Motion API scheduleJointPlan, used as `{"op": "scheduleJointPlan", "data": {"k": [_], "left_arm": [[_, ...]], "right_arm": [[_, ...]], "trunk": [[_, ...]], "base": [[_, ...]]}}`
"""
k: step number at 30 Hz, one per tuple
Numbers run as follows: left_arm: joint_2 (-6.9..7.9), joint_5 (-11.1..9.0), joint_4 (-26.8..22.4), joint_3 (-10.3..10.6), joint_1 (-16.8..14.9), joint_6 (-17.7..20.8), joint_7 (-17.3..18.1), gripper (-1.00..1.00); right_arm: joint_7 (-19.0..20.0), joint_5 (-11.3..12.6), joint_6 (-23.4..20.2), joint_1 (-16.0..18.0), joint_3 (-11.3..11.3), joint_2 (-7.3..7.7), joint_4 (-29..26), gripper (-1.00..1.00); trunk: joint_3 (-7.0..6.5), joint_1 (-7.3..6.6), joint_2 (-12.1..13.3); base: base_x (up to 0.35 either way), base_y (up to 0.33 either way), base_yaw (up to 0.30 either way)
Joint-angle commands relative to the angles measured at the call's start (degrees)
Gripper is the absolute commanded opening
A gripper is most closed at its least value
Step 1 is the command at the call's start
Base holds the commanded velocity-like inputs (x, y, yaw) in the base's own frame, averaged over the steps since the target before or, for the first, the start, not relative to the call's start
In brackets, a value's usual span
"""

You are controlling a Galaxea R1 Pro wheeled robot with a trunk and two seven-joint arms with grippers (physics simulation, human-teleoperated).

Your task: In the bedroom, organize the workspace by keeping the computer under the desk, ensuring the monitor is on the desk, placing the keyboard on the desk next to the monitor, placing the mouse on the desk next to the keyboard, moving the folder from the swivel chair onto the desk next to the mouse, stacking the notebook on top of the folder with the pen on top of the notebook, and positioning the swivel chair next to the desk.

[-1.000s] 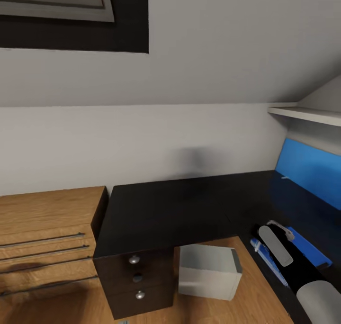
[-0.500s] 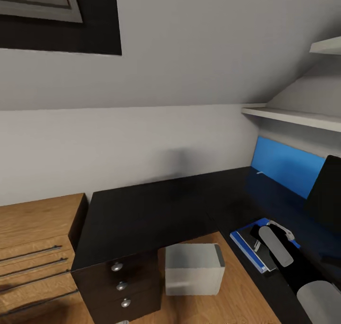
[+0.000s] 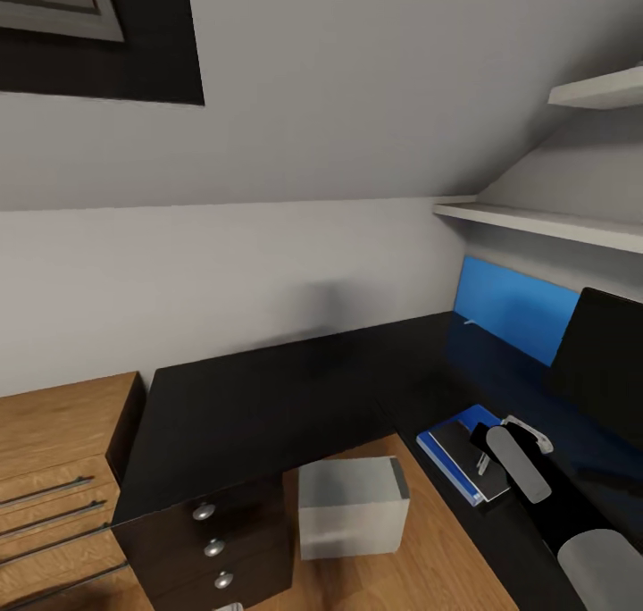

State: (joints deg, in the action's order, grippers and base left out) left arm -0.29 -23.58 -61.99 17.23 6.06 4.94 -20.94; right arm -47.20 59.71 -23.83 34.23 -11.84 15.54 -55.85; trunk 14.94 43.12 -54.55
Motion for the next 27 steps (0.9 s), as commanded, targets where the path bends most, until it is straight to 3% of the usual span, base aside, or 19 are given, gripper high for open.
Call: {"op": "scheduleJointPlan", "data": {"k": [1,4,11,14,27], "left_arm": [[0.02,-0.3,-0.1,0.1,0.0,0.2,-0.4,1.0],[-0.96,-0.4,-0.8,-0.1,0.0,0.1,-0.4,1.0],[-1.66,-0.4,-0.8,-0.2,0.0,0.1,-0.5,1.0],[-1.82,-0.4,-0.8,-0.1,0.0,0.1,-0.5,1.0],[-2.0,-0.4,-0.9,-0.1,0.0,0.1,-0.6,1.0]], "right_arm": [[-0.3,0.3,-0.2,0.0,-0.2,0.06,-0.1,-1.0],[0.3,-0.8,0.1,0.2,-0.8,-0.92,0.7,-1.0],[0.1,-0.8,0.0,0.2,-0.5,-2.77,0.5,-1.0],[0.1,-0.9,0.0,0.2,-0.4,-2.98,0.4,-1.0],[0.1,-1.1,0.0,0.2,-0.2,-3.02,0.1,-1.0]], "trunk": [[0.07,0.01,-0.1],[0.07,0.01,-0.1],[0.07,0.01,-0.1],[0.07,0.01,-0.1],[2.4,2.87,-5.3]], "base": [[0.0,0.0,-0.006],[0.0,0.0,0.0],[0.0,0.0,0.0],[0.0,0.0,0.0],[0.0,0.0,0.0]]}}
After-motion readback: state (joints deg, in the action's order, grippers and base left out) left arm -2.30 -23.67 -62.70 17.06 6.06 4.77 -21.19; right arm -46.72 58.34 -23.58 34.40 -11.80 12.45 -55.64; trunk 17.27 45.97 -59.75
